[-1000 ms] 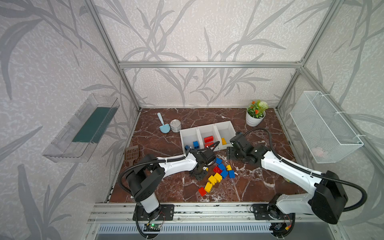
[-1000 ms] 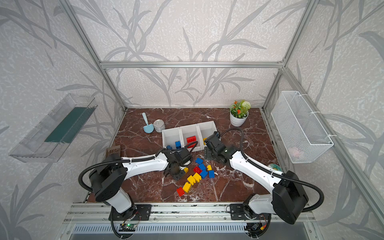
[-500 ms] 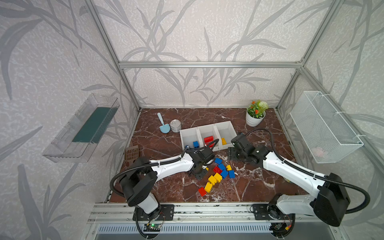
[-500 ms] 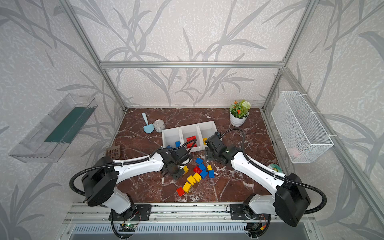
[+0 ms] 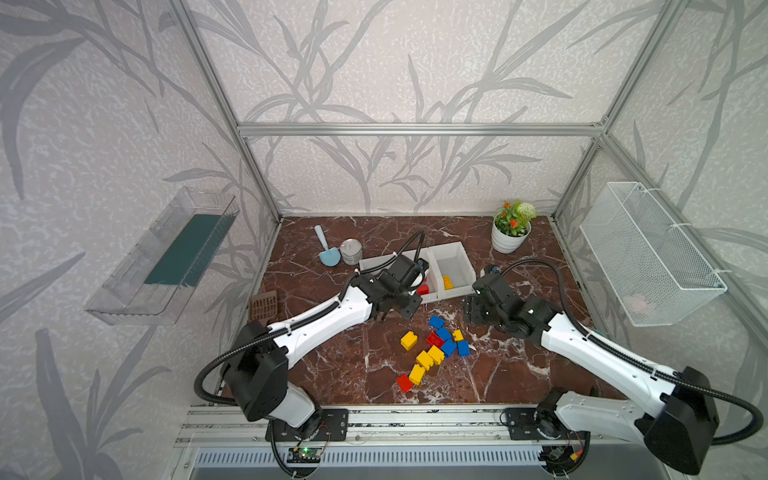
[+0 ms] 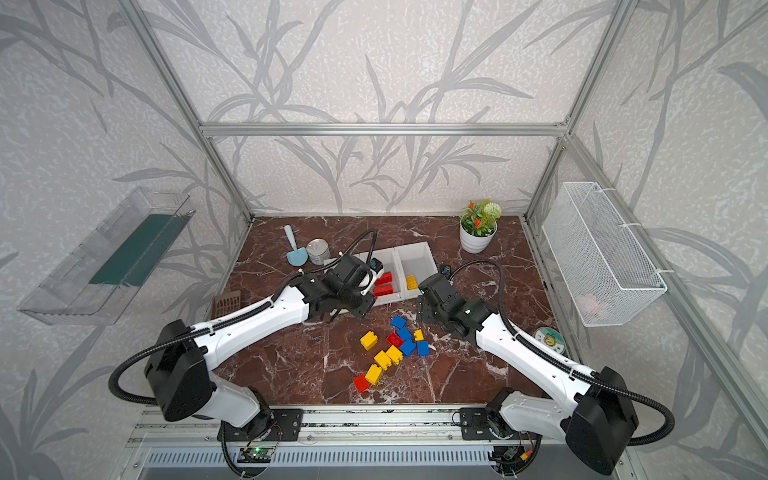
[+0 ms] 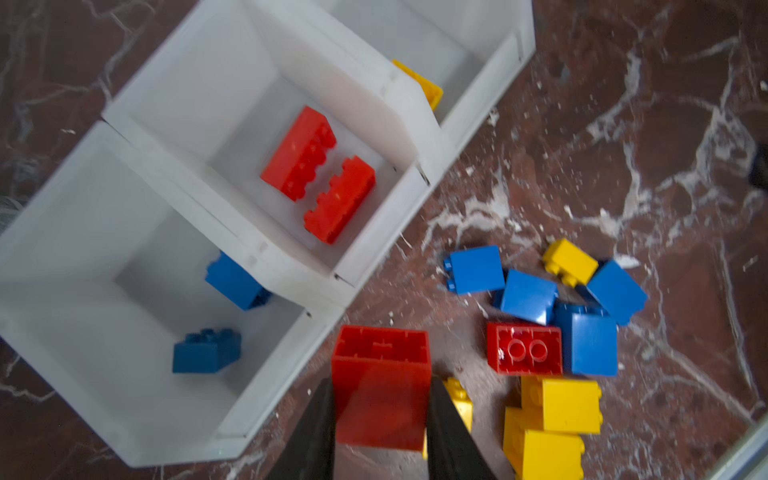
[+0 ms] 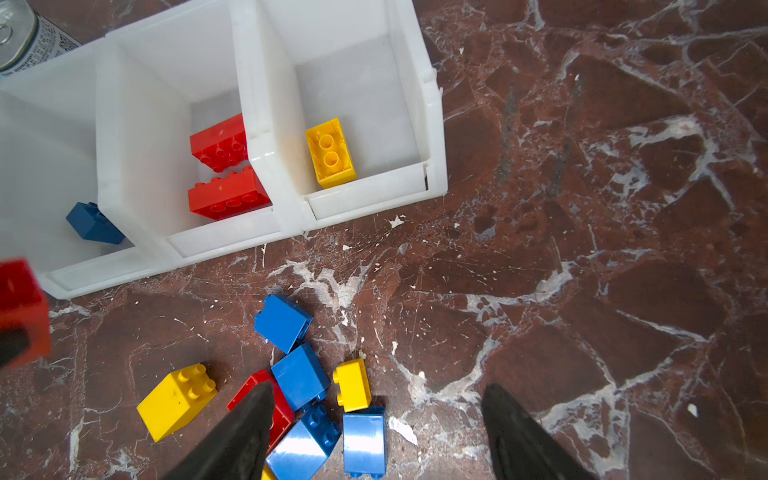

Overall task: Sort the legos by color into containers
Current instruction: 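Carry the red brick with the left gripper into the middle compartment, release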

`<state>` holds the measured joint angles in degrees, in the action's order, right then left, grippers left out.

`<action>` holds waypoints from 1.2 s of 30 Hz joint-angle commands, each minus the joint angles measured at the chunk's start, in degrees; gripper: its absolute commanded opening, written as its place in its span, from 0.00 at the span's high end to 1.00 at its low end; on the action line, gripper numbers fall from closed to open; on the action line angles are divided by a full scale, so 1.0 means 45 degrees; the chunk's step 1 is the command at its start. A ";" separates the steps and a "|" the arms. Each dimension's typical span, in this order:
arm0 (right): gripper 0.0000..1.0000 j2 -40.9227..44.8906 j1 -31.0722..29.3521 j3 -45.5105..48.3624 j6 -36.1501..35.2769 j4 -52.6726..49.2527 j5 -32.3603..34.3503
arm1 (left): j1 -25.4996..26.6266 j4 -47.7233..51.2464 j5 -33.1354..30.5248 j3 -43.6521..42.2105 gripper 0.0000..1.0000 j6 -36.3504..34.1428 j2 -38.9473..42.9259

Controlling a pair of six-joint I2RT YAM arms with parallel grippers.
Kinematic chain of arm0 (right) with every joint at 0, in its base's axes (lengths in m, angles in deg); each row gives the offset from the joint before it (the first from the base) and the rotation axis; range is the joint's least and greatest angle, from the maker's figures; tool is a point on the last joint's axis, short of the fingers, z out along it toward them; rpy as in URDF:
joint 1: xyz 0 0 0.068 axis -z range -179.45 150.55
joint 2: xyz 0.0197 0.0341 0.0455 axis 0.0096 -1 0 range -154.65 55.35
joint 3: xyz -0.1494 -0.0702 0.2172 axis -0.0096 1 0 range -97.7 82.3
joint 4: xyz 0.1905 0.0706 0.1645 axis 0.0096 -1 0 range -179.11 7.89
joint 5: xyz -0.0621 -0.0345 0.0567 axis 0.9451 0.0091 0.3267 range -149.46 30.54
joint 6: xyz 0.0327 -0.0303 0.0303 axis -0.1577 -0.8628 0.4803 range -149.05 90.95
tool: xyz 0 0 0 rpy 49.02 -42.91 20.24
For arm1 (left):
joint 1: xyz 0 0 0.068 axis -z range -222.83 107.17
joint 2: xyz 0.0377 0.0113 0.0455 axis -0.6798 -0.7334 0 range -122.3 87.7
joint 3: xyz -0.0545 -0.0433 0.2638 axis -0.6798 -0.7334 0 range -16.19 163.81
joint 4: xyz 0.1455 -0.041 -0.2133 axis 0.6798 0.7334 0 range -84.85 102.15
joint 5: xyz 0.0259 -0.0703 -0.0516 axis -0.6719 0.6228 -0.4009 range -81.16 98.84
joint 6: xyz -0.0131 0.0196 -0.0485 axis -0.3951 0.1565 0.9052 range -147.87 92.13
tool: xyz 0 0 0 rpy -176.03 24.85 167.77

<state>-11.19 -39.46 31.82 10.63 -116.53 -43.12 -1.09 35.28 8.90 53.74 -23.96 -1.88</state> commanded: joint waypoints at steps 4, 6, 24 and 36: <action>0.21 0.0762 0.0039 0.0386 0.0267 -0.0612 0.0432 | -0.1105 -0.1074 -0.0275 0.2197 0.68 -0.0050 -0.2464; 0.21 0.0869 0.0026 0.0453 0.0293 -0.0641 0.0411 | -0.1340 -0.1090 -0.0304 0.2848 0.68 -0.0032 -0.3168; 0.21 0.1521 0.0023 0.0768 0.0323 -0.1179 0.0583 | -0.1857 -0.0409 0.0308 0.5026 0.45 0.0571 -0.5002; 0.21 0.1345 -0.0071 0.0871 -0.0233 -0.0948 -0.0063 | -0.2228 -0.1631 0.0357 0.3217 0.44 0.1473 -0.3080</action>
<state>-5.34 -39.50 35.23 10.89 -120.18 -42.61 -10.16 30.78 10.23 70.16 -19.00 -19.73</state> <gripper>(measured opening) 0.791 0.555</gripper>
